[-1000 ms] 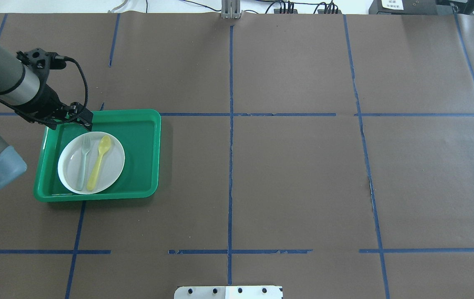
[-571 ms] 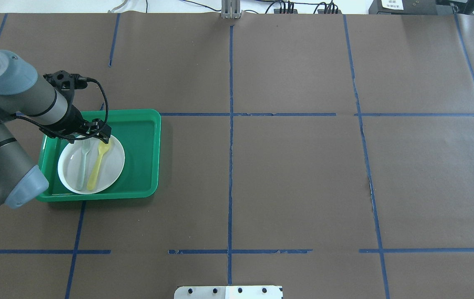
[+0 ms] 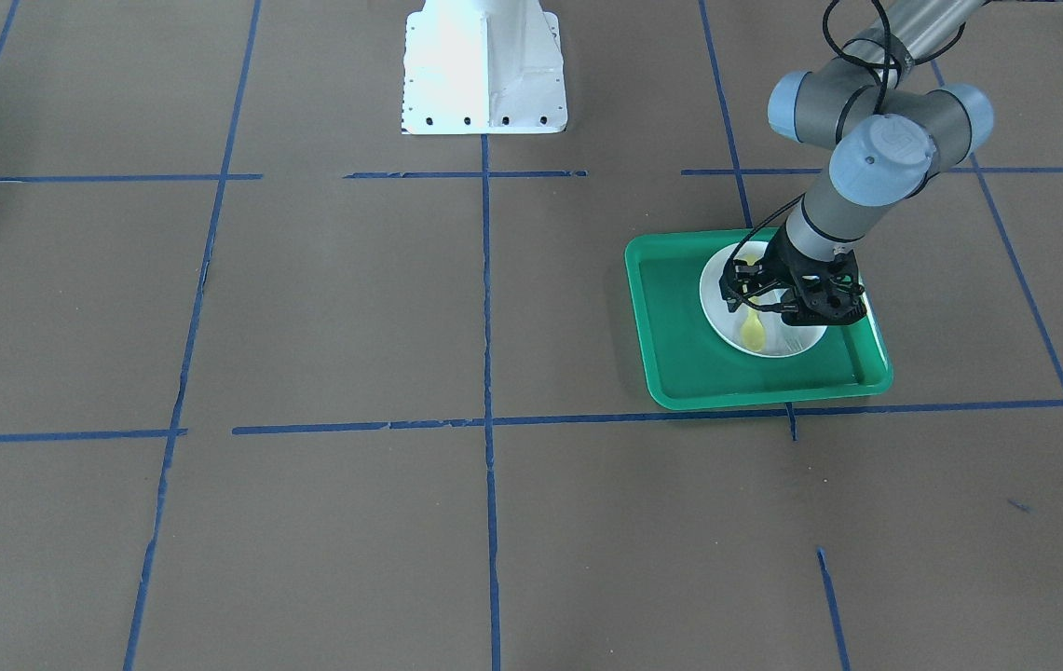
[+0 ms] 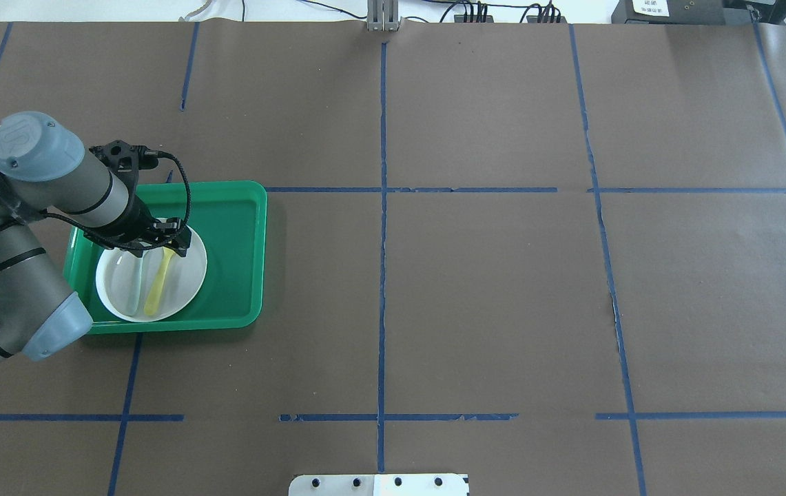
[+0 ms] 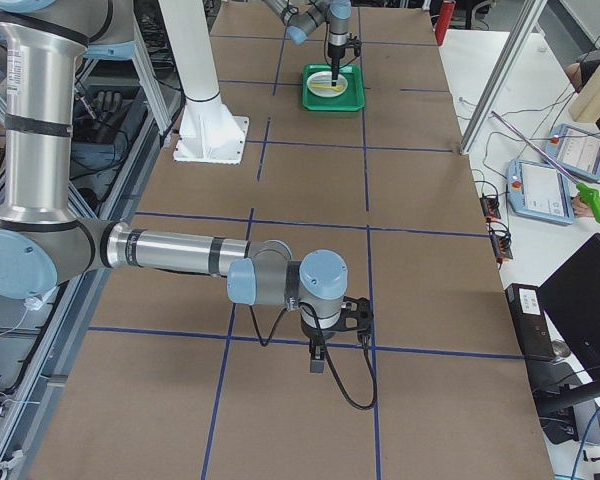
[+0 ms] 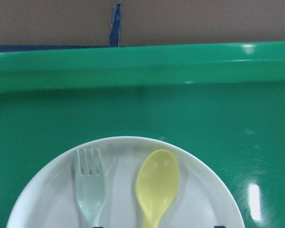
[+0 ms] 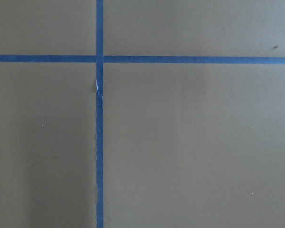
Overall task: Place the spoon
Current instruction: 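Lower the left gripper and close it on the yellow spoon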
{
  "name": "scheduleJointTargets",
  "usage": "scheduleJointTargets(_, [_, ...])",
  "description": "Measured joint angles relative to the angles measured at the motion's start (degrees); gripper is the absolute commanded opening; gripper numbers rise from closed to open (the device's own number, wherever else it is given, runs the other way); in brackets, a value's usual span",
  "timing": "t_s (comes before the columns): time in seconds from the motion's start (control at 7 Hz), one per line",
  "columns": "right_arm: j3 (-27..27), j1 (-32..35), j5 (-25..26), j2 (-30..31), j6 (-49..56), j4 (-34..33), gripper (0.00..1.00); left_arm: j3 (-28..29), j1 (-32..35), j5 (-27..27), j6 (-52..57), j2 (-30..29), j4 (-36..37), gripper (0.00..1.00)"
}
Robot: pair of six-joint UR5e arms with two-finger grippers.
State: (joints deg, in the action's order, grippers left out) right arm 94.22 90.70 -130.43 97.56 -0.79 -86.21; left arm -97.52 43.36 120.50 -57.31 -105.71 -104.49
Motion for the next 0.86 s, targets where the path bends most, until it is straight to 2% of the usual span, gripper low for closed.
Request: scheduleJointTargets(0.86, [0.0, 0.0, 0.0, 0.0, 0.01, -0.02, 1.0, 2.14, -1.41, 0.32, -0.2, 0.16, -1.65, 0.61])
